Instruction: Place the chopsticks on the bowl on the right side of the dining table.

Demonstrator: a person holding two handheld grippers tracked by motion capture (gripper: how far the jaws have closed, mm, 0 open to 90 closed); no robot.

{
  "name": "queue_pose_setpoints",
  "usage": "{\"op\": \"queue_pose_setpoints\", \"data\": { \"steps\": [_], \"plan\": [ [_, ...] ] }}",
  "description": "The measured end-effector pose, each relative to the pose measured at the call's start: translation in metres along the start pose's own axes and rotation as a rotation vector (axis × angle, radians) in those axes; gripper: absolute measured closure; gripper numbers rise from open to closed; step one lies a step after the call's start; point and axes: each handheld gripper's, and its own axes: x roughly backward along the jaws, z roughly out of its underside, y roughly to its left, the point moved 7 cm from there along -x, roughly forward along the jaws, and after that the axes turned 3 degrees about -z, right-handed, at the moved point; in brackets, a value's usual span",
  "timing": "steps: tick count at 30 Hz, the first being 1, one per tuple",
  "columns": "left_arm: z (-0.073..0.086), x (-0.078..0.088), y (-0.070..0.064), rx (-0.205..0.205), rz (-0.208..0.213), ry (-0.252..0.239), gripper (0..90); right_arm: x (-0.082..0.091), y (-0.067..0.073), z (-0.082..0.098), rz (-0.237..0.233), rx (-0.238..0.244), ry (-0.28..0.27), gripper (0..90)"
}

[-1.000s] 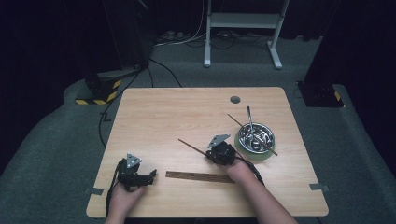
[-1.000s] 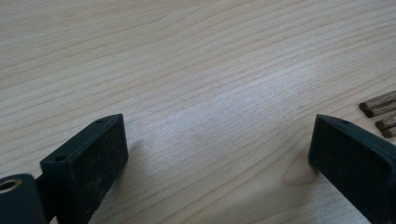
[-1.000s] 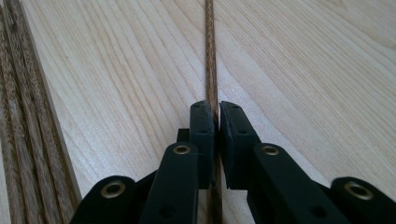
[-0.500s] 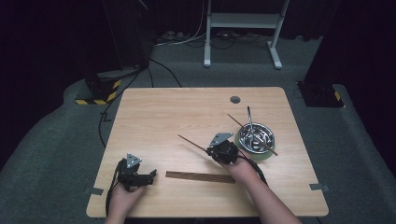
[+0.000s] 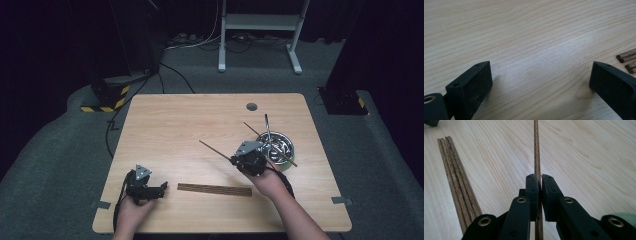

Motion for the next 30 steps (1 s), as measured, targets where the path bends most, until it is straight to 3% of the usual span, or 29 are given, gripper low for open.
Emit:
{"op": "queue_pose_setpoints", "data": {
  "steps": [8, 16, 30],
  "plan": [
    [0.000, 0.000, 0.000, 0.000, 0.000, 0.000, 4.6, 0.024, -0.011, 0.008, 0.024, -0.036, -0.007, 83.6],
    [0.000, 0.000, 0.000, 0.000, 0.000, 0.000, 4.6, 0.044, -0.029, 0.018, 0.080, -0.061, 0.000, 83.6],
    [0.000, 0.000, 0.000, 0.000, 0.001, -0.001, 4.6, 0.060, -0.058, 0.039, 0.145, -0.093, 0.026, 83.5]
  ]
}}
